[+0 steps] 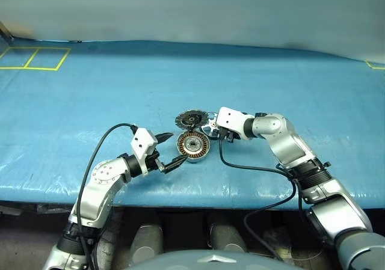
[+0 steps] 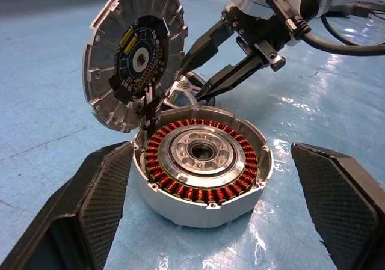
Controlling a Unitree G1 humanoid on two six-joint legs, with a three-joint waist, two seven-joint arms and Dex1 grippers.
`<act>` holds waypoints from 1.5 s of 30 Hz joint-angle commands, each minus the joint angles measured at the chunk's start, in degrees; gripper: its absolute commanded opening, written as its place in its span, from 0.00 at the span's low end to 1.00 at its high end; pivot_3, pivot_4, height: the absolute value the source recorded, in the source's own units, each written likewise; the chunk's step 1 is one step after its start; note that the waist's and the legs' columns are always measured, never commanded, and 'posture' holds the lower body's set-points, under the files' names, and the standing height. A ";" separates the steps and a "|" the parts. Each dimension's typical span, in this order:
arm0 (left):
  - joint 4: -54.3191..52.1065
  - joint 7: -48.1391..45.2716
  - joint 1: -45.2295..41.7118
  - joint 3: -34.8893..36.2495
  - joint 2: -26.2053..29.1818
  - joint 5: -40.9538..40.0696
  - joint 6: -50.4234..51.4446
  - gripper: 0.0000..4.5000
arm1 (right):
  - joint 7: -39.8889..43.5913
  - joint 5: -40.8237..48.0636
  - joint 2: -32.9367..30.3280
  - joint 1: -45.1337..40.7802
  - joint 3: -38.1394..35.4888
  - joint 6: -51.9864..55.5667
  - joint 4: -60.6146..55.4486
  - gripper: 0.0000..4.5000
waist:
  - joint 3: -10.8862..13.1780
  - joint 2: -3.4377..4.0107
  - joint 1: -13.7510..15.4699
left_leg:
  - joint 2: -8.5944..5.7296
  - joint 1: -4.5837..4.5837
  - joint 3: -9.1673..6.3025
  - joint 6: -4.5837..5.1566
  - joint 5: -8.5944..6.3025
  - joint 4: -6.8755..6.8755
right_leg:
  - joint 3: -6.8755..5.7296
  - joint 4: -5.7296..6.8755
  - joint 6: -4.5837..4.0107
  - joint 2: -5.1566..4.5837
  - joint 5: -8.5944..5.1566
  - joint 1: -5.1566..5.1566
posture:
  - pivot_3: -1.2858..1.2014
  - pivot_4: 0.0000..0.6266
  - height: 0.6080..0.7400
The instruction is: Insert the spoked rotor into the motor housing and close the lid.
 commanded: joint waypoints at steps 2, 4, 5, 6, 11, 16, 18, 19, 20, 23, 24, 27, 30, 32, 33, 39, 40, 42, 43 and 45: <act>0.02 0.03 -0.36 -0.16 -0.38 0.42 -1.67 1.00 | -0.13 -0.49 0.15 0.37 0.03 0.51 -0.24 0.29 | 0.00 0.00 0.02 | 0.00 0.01 0.00 0.00 0.00 0.02 | 0.00 0.02 0.00 0.00 0.00 0.01 | 0.52 0.24 1.00; 0.33 -0.10 -0.44 -0.04 -0.43 0.51 -1.90 1.00 | -0.08 -0.52 -0.04 0.82 0.04 0.69 -0.79 0.29 | 0.00 0.00 0.03 | 0.00 0.01 0.00 0.00 0.00 0.04 | -0.01 0.02 0.00 0.00 0.00 0.02 | 0.52 0.24 1.00; 0.50 -0.17 -0.47 0.02 -0.44 0.53 -2.05 1.00 | -0.19 -0.59 -0.26 1.17 -0.05 0.83 -1.27 0.29 | 0.00 0.00 0.04 | 0.00 0.01 -0.01 0.00 0.00 0.04 | -0.01 0.02 0.00 0.00 0.00 0.03 | 0.52 0.24 1.00; 0.65 -0.22 -0.47 0.10 -0.45 0.53 -2.20 1.00 | -0.15 -0.35 -0.50 1.74 -0.36 1.15 -2.06 0.29 | 0.00 0.00 0.06 | 0.00 0.01 -0.01 0.00 0.00 0.04 | -0.01 0.02 0.00 0.00 0.00 0.03 | 0.52 0.24 1.00; 1.04 -0.39 -0.13 0.10 -0.49 0.51 -3.03 1.00 | -2.45 0.54 -1.63 5.67 -3.85 3.39 -6.06 0.29 | 0.00 -0.01 0.26 | 0.00 0.00 -0.02 0.00 0.00 0.02 | -0.02 -0.01 0.00 -0.01 0.00 0.03 | 0.52 0.24 1.00; 1.45 -0.73 -0.07 -0.06 -0.59 0.43 -3.38 1.00 | -6.28 1.01 -3.03 11.77 -8.53 6.89 -11.30 0.29 | 0.00 -0.01 0.45 | -0.02 0.01 -0.04 0.01 0.00 0.06 | -0.03 -0.03 0.01 -0.03 0.00 0.09 | 0.52 0.24 1.00; 1.75 -0.94 -0.20 -0.11 -0.60 0.42 -3.57 1.00 | -8.16 1.14 -3.53 14.74 -10.64 8.39 -14.12 0.29 | -0.01 -0.02 0.71 | -0.03 0.01 -0.07 0.01 0.00 0.08 | -0.06 -0.03 0.02 -0.03 -0.01 0.13 | 0.52 0.24 1.00; 1.92 -1.13 -0.36 -0.16 -0.57 0.36 -3.64 1.00 | -9.00 1.54 -3.60 16.56 -12.00 9.32 -15.99 0.29 | -0.01 -0.02 0.77 | -0.03 0.02 -0.06 0.01 0.00 0.10 | -0.06 -0.03 0.02 -0.03 -0.01 0.14 | 0.52 0.24 1.00; 2.06 -1.37 -0.53 -0.20 -0.51 0.30 -3.72 1.00 | -9.63 2.09 -3.54 18.25 -13.30 10.27 -17.82 0.29 | -0.02 -0.03 0.84 | -0.04 0.02 -0.06 0.01 0.00 0.12 | -0.06 -0.03 0.05 -0.04 -0.02 0.15 | 0.52 0.24 1.00; 2.61 -1.92 -1.27 -0.10 -0.47 0.01 -3.75 1.00 | -11.89 4.31 -2.29 23.93 -17.46 12.11 -23.75 0.29 | -0.01 -0.03 0.88 | -0.03 0.03 -0.09 0.01 -0.01 0.15 | -0.07 -0.04 0.26 -0.04 -0.15 0.19 | 0.52 0.24 1.00; 2.75 -2.17 -1.44 -0.02 -0.46 -0.13 -3.78 1.00 | -12.31 5.94 -1.28 25.47 -18.84 12.60 -25.72 0.29 | -0.02 -0.03 0.85 | -0.03 0.03 -0.08 0.01 -0.01 0.16 | -0.07 -0.04 0.27 -0.03 -0.16 0.20 | 0.52 0.24 1.00; 3.20 -3.17 -1.80 0.34 -0.42 -0.86 -3.63 1.00 | -11.73 13.75 3.12 30.38 -22.47 14.70 -33.64 0.29 | -0.01 -0.01 0.47 | -0.01 0.05 -0.09 0.01 -0.01 0.16 | -0.07 -0.03 0.28 0.00 -0.17 0.20 | 0.52 0.24 1.00; 4.18 -3.70 -2.14 1.01 -0.23 -1.20 -3.44 1.00 | -11.19 20.16 6.92 33.73 -22.85 17.04 -40.49 0.29 | 0.00 0.01 0.00 | 0.04 0.05 -0.09 0.01 -0.01 0.15 | -0.06 -0.02 0.30 0.05 -0.18 0.19 | 0.52 0.24 1.00; 5.60 -3.78 -2.41 1.79 0.05 -1.49 -3.24 1.00 | -11.44 24.06 9.70 34.40 -21.84 17.93 -43.49 0.29 | 0.00 0.01 -0.08 | 0.07 0.07 -0.08 0.01 -0.01 0.16 | -0.06 -0.01 0.31 0.07 -0.18 0.19 | 0.52 0.24 1.00; 6.27 -3.71 -2.55 2.02 0.23 -1.49 -3.26 1.00 | -11.69 25.44 10.72 34.47 -21.46 18.24 -44.42 0.29 | 0.00 0.01 -0.03 | 0.07 0.10 -0.07 0.01 -0.01 0.18 | -0.05 -0.01 0.31 0.07 -0.19 0.20 | 0.52 0.24 1.00; 8.39 -4.36 -2.81 3.22 1.48 -1.26 -4.56 1.00 | -16.03 20.57 9.90 33.14 -15.33 16.81 -41.97 0.29 | 0.00 0.00 0.15 | 0.04 0.11 -0.07 0.01 -0.01 0.30 | -0.06 -0.03 0.06 0.03 -0.34 0.28 | 0.52 0.24 1.00; 8.56 -4.32 -2.79 3.34 1.65 -1.04 -4.85 1.00 | -16.47 20.09 9.17 33.00 -15.40 16.59 -41.26 0.29 | 0.00 -0.01 0.26 | 0.01 0.10 -0.06 0.02 -0.01 0.31 | -0.06 -0.05 0.06 -0.01 -0.34 0.28 | 0.52 0.24 1.00; 8.67 -4.43 -2.66 3.45 1.90 -0.82 -5.19 1.00 | -16.75 20.30 8.02 32.60 -15.97 16.67 -41.14 0.29 | 0.00 0.00 0.35 | -0.01 0.08 -0.07 0.02 -0.01 0.33 | -0.07 -0.07 0.05 -0.03 -0.33 0.29 | 0.52 0.24 1.00; 8.71 -4.46 -2.58 3.57 1.96 -0.82 -5.30 1.00 | -16.38 20.91 7.35 32.24 -16.51 16.89 -41.66 0.29 | 0.00 0.00 0.31 | -0.01 0.07 -0.07 0.02 -0.01 0.33 | -0.07 -0.06 0.05 -0.03 -0.33 0.29 | 0.52 0.24 1.00; 8.70 -4.31 -2.28 3.80 1.91 -0.83 -5.43 1.00 | -16.15 20.29 4.86 30.92 -17.38 16.86 -42.71 0.29 | 0.00 0.00 0.21 | 0.00 0.07 -0.08 0.02 -0.01 0.31 | -0.07 -0.06 0.06 -0.02 -0.33 0.28 | 0.52 0.24 1.00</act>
